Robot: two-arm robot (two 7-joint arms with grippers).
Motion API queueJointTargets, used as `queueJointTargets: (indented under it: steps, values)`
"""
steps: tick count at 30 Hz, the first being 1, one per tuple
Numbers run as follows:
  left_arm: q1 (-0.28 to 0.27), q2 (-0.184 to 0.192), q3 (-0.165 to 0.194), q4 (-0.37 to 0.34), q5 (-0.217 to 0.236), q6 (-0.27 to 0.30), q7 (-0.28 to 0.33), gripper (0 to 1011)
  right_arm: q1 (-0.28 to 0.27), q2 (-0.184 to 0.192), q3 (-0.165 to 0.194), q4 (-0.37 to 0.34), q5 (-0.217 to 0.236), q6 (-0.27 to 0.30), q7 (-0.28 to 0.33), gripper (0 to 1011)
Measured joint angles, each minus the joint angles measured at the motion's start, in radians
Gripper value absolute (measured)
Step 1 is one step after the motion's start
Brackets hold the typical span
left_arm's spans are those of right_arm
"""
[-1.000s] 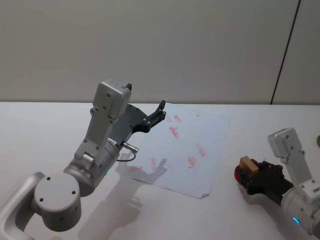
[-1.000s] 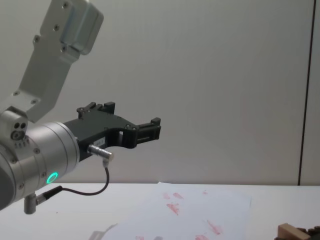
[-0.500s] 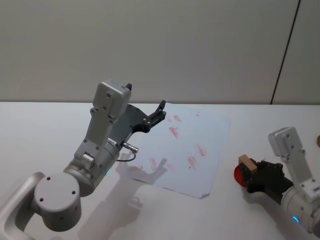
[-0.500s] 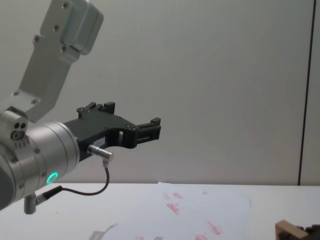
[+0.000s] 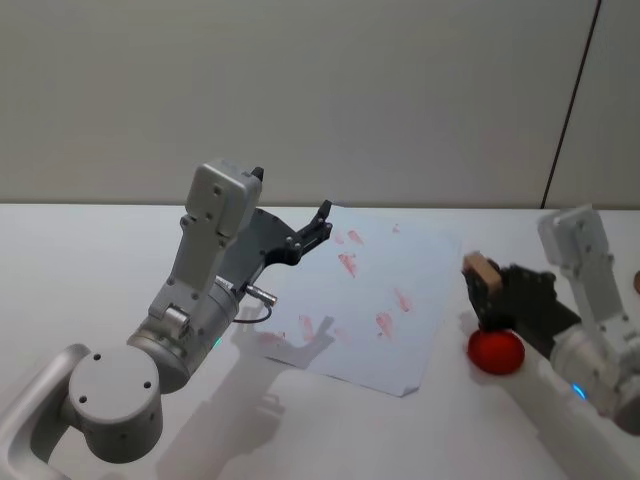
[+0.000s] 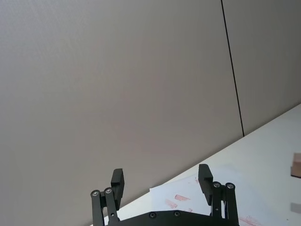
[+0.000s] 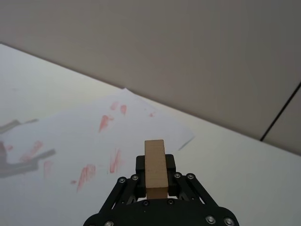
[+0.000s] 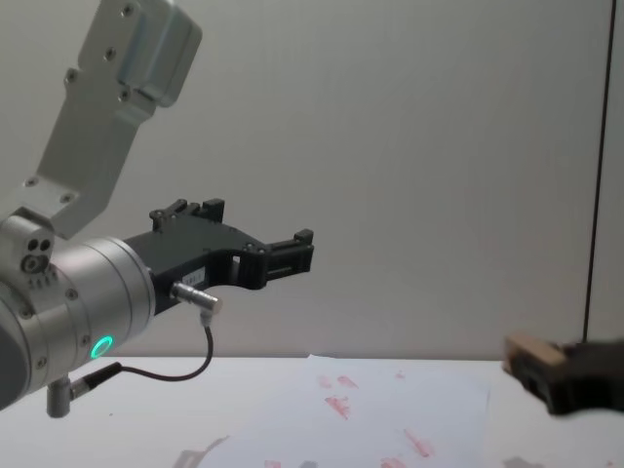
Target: Use the one hand to pick up the stamp and affix it onto the A4 paper.
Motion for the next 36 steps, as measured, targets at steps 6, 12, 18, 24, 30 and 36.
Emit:
queueJointTargets:
  steps: [6,12,18,24,30,36]
  values:
    - [0.0,0.0,0.0,0.0,0.0,0.0,0.0,1003,0.052,-0.034,-0.01,0.025,-0.017,-0.014,0.025,221]
    - [0.0,0.0,0.0,0.0,0.0,0.0,0.0,1003,0.119,-0.083,-0.033,0.102,-0.061,-0.007,0.053,221]
    - [0.0,0.0,0.0,0.0,0.0,0.0,0.0,1003,0.189,-0.134,-0.06,0.205,-0.109,0.007,0.072,221]
    - [0.0,0.0,0.0,0.0,0.0,0.0,0.0,1003,0.255,-0.185,-0.084,0.327,-0.145,0.02,0.069,221]
    - [0.0,0.0,0.0,0.0,0.0,0.0,0.0,1003,0.296,-0.22,-0.099,0.405,-0.155,0.033,0.047,221]
    - [0.0,0.0,0.0,0.0,0.0,0.0,0.0,1003,0.327,-0.25,-0.109,0.467,-0.153,0.052,0.012,221]
